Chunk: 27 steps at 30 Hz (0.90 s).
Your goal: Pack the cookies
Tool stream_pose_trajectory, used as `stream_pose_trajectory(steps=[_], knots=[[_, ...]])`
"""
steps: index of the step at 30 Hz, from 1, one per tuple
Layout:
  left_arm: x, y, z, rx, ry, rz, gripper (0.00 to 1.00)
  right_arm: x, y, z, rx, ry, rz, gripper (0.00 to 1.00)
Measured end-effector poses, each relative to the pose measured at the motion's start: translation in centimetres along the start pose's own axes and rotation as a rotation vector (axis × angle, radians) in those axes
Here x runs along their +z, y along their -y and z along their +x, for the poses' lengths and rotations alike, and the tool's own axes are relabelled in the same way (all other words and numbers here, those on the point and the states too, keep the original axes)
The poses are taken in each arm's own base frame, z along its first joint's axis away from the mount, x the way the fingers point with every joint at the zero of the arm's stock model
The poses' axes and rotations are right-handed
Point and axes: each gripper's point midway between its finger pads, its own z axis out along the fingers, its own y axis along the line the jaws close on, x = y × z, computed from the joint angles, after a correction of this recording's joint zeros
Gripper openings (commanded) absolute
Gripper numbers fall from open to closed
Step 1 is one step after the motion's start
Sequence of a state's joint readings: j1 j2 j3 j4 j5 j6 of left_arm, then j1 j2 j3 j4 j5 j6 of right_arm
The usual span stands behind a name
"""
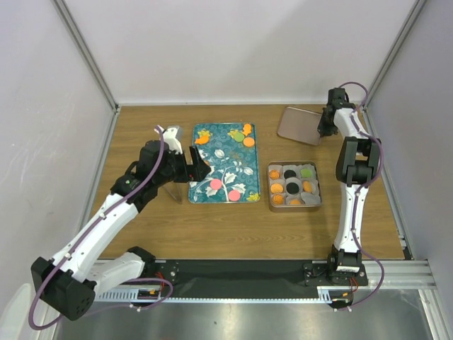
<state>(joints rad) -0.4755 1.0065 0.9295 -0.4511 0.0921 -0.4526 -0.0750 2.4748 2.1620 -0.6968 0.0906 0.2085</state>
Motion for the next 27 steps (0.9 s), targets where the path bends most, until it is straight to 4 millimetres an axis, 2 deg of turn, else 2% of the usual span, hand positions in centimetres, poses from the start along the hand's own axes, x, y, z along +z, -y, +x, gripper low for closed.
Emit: stream_pose_trajectory(steps=[3, 8, 14, 19, 22, 27], knots=[[0.7, -0.1, 0.1, -0.004, -0.017, -0.006, 0.93, -0.2, 0.2, 0.2, 0.004, -0.003, -0.005, 0.0], [1.7, 0.1, -0.2, -0.013, -0.036, -0.009, 0.93, -0.4, 0.2, 0.3, 0.029, -0.01, -0.029, 0.0], [2.4, 1.1, -2.3, -0.011, -0.014, 0.003, 0.94, -1.2, 0.2, 0.7, 0.083, -0.025, -0.059, 0.0], [3.9, 2.0, -4.0, -0.01, -0.009, 0.021, 0.97, -3.7, -0.3, -0.3, 0.124, 0.001, -0.095, 0.0], [5.1, 2.2, -4.2, -0.011, -0.018, 0.03, 1.0, -5.8, -0.7, -1.2, 0.142, 0.033, -0.122, 0.0], [7.0, 2.7, -3.9, -0.018, -0.057, 0.059, 1.0, -10.1, -1.4, -2.2, 0.164, 0.092, -0.173, 0.0]])
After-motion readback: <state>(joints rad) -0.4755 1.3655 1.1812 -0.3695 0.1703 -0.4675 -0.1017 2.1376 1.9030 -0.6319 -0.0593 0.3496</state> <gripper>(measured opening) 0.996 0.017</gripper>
